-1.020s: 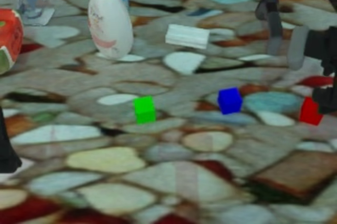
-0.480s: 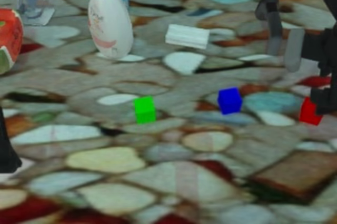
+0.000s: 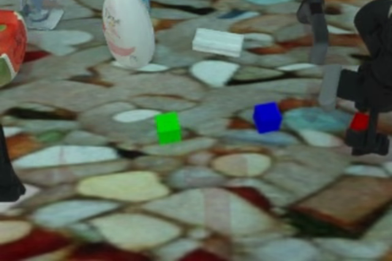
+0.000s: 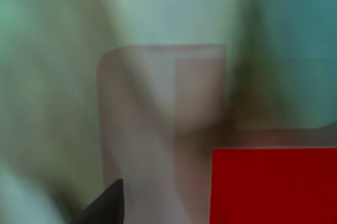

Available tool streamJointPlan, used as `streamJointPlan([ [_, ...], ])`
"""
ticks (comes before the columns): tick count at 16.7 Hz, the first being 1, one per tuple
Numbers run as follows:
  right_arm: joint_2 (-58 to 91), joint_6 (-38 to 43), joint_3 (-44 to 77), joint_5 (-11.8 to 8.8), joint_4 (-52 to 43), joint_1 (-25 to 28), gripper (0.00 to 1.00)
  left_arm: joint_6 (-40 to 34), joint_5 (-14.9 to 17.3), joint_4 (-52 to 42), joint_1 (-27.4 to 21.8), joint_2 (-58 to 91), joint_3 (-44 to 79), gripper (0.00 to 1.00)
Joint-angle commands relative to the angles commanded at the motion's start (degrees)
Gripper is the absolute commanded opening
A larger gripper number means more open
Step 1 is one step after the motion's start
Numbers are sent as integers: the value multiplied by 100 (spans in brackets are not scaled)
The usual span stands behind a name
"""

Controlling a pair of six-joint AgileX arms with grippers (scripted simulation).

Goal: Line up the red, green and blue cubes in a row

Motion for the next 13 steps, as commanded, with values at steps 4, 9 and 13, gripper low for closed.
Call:
streamJointPlan([
  [4, 32, -1, -38, 0, 54, 1, 100, 0, 0, 0, 0, 0, 0, 100],
  [9, 32, -1, -38, 0, 54, 1, 62, 0, 0, 0, 0, 0, 0, 100],
  [13, 32, -1, -38, 0, 54, 1, 32, 0, 0, 0, 0, 0, 0, 100],
])
